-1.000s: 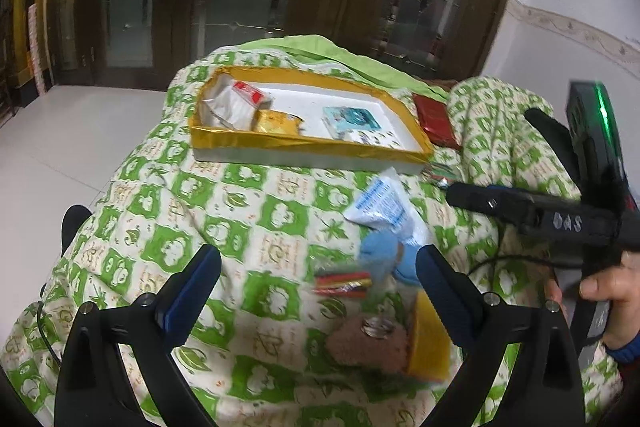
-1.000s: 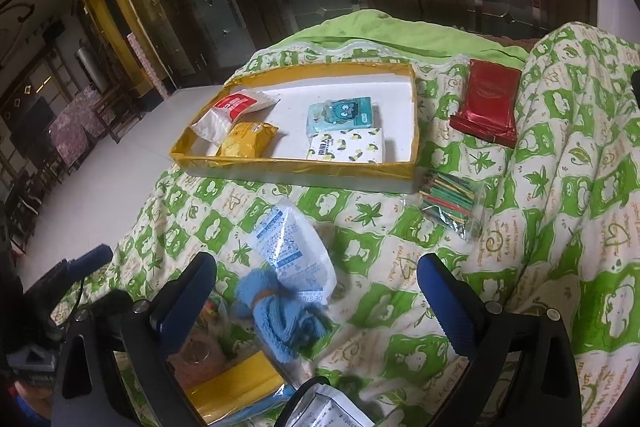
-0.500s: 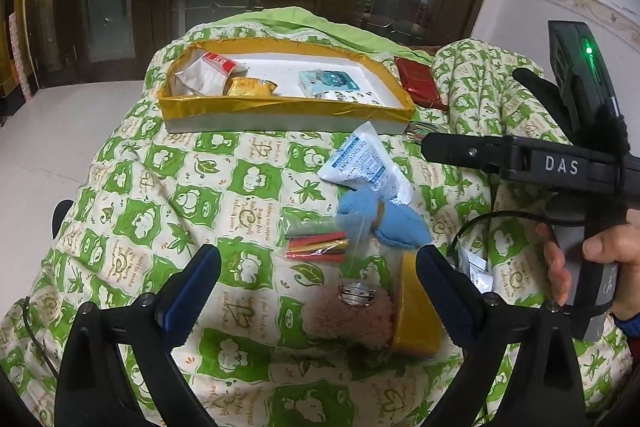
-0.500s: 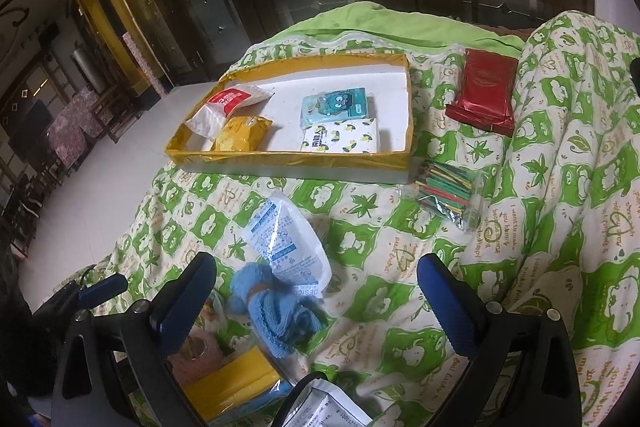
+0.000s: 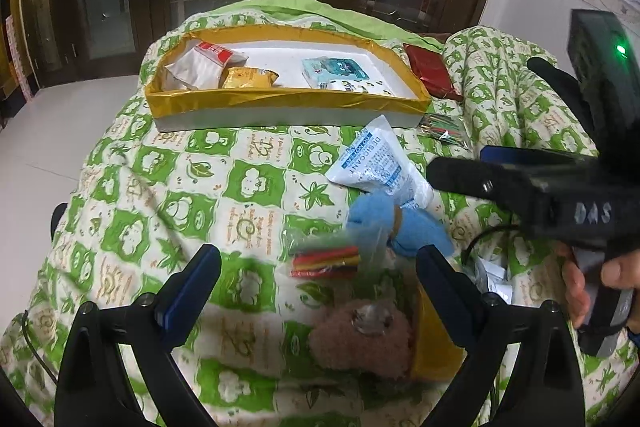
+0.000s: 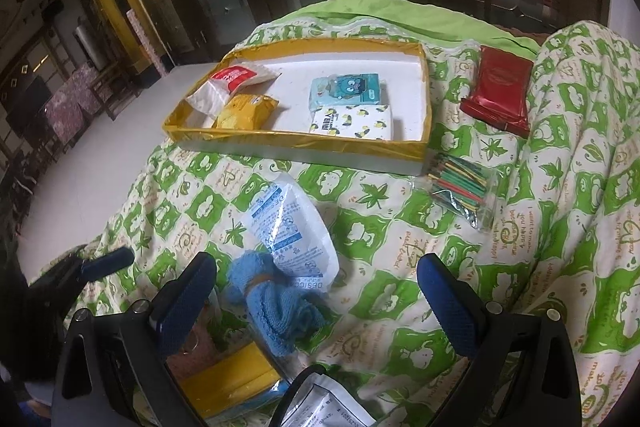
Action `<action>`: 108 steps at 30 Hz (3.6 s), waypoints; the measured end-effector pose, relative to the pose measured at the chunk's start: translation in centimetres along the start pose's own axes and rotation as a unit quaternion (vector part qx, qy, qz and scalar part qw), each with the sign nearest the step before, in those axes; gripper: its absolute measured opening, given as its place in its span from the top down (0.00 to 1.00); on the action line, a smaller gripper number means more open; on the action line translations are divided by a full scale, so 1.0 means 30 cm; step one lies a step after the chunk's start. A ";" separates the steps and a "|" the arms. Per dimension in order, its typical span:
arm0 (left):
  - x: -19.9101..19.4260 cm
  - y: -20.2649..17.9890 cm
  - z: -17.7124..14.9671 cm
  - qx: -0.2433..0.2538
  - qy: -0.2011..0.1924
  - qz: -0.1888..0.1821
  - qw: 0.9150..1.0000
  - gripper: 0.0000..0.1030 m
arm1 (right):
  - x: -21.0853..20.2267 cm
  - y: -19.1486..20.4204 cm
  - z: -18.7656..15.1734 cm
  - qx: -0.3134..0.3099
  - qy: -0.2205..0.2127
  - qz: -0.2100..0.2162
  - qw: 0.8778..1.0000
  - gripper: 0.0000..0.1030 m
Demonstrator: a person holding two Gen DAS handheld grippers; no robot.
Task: Organize soft objects
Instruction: 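Grasp the clear bag of coloured sticks with the left tool while the right tool grasps the white desiccant pack, then lift the sticks bag with the left tool while the right tool carries the desiccant pack toward the tray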
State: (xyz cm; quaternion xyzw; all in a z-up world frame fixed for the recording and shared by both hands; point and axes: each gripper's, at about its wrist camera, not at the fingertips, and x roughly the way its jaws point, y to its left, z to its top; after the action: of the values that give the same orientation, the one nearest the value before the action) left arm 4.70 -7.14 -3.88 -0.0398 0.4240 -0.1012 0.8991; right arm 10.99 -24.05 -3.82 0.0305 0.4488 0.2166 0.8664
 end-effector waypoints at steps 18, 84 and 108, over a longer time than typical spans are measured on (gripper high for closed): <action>0.125 0.011 0.007 0.006 0.048 -0.010 0.999 0.37 | 0.158 0.093 0.064 -0.077 0.071 -0.013 0.994 0.13; 0.035 0.075 0.070 -0.024 0.007 0.025 0.999 0.63 | -0.012 -0.138 0.146 0.072 -0.045 0.002 0.996 0.64; 0.031 0.067 0.081 -0.020 0.005 0.022 1.000 0.63 | -0.086 -0.108 0.154 0.025 -0.092 -0.087 0.992 0.64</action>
State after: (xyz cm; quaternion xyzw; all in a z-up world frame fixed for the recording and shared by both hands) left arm 7.44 -5.43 -3.35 -0.0479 0.4311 -0.0727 0.8981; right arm 14.47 -27.37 0.09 0.0328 0.3731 0.1254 0.9187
